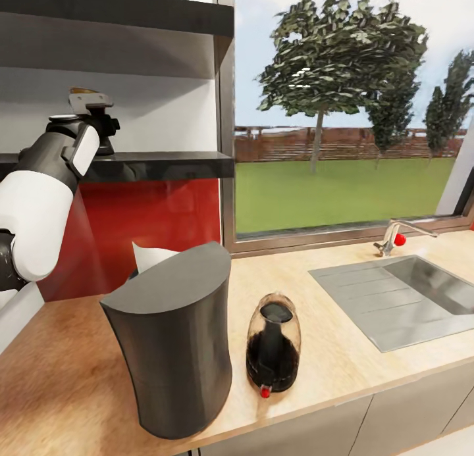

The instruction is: Set up a coffee station on the kitchen countertop: keep the coffee maker on the countertop, move the bottle of coffee from the kitchen shelf to the counter next to the coffee maker, place a paper coffee filter on top of the coffee maker, put the saucer next to the coffee maker with the coffee cup on the saucer, and place the electric kettle next to the coffee maker.

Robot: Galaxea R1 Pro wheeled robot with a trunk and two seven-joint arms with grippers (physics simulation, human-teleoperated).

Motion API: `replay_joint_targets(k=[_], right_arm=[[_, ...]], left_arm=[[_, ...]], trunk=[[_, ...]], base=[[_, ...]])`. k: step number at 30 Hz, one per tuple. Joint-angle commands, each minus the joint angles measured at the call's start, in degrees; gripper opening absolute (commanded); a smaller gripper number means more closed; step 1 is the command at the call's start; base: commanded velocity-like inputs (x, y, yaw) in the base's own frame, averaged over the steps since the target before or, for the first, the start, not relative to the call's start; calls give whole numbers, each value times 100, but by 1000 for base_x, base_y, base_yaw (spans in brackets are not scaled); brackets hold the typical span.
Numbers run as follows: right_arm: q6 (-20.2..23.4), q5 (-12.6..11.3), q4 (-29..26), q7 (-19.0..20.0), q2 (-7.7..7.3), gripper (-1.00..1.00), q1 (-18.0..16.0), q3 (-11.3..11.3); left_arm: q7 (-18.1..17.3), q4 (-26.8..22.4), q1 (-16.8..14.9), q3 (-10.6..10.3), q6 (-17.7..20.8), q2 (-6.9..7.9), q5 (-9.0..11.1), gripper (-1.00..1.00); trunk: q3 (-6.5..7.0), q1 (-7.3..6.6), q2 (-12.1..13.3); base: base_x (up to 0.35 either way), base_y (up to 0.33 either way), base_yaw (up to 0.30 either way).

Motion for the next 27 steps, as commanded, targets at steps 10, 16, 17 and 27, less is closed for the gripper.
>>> replay_joint_targets(k=[10,16,17,27], right_arm=[[-22,-34,6,3,1,100,-2,3],[-22,-34,7,3,1,100,-2,3],[-22,-34,7,3,2,100,-2,3],[-22,-34,10,3,4,100,-2,3]], left_arm=[[-85,9,3,-27,58,4,33,-100],[-91,-29,3,-19,55,9,26,-100],[-88,-35,3,-18,55,16,27,-100],[-86,-45,3,-21,62,126,33,-100]], trunk=[[-2,2,-4],[-2,2,-4],[-2,2,-4],[-2,2,-4]], base=[[5,0,0],[0,0,0],[0,0,0],[0,0,0]])
